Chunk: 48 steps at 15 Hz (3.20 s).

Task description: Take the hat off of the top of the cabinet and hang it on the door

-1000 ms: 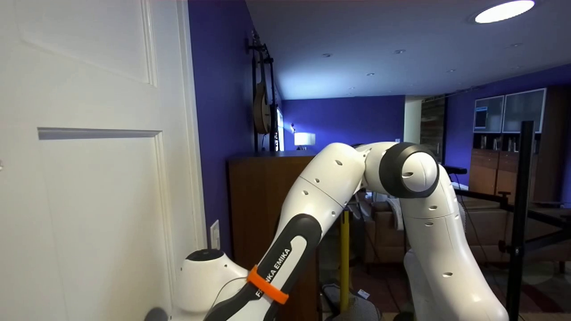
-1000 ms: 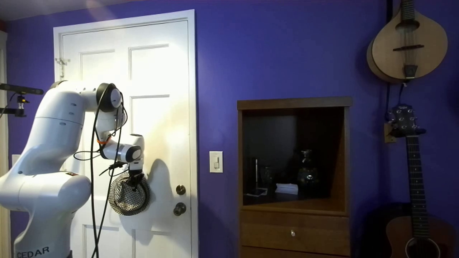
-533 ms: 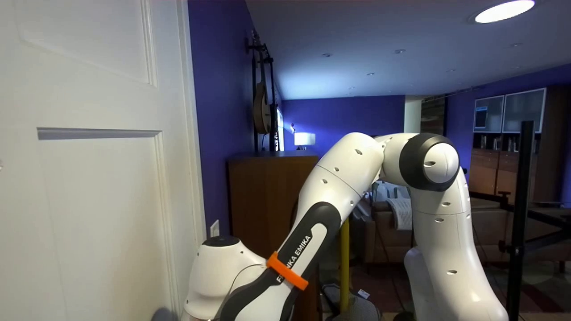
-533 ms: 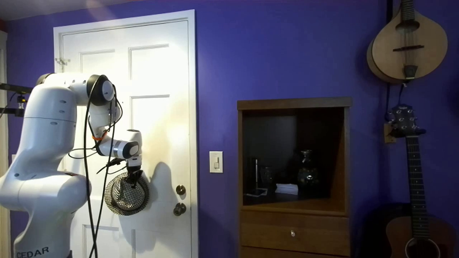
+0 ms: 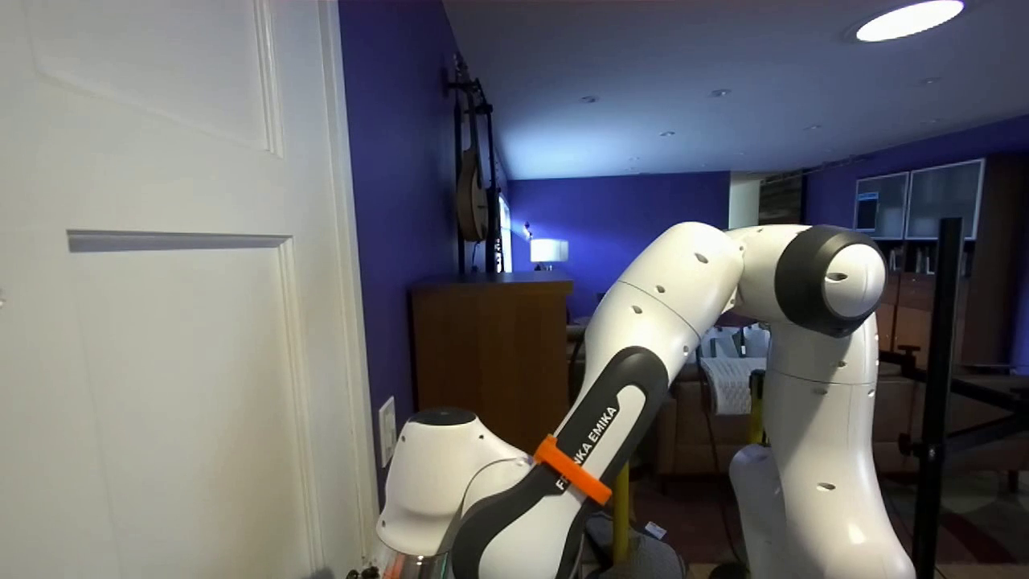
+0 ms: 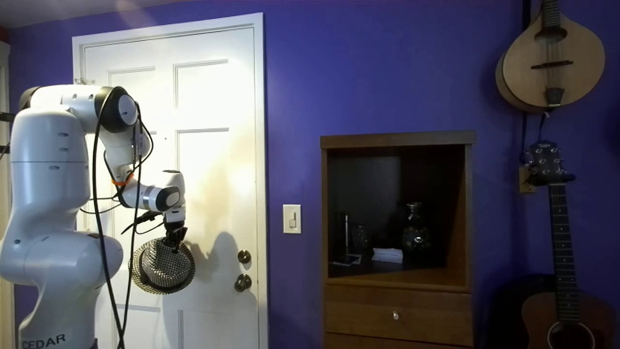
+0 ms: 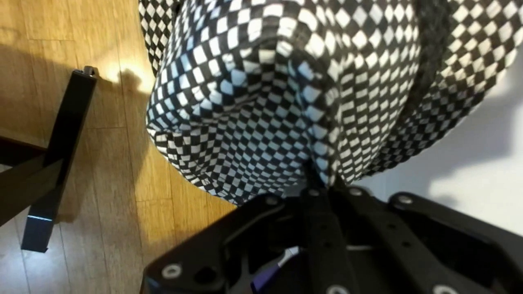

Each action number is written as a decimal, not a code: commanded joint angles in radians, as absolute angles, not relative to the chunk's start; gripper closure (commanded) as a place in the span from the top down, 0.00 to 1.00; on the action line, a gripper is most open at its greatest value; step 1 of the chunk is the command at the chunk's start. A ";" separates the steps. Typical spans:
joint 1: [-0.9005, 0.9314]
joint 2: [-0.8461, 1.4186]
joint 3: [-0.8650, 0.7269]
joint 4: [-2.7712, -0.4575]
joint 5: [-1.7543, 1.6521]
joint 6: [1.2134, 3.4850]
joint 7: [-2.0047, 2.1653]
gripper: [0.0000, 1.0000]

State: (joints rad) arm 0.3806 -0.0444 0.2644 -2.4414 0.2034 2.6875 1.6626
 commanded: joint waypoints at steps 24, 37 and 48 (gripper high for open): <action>0.541 -0.002 0.256 -2.375 0.689 3.150 1.439 0.01; 0.476 0.171 0.325 -2.218 0.759 3.156 1.417 0.01; 0.456 0.253 0.329 -2.199 0.737 3.128 1.431 0.01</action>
State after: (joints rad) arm 0.4741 0.1904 0.3160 -2.2621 0.7555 3.1264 1.4195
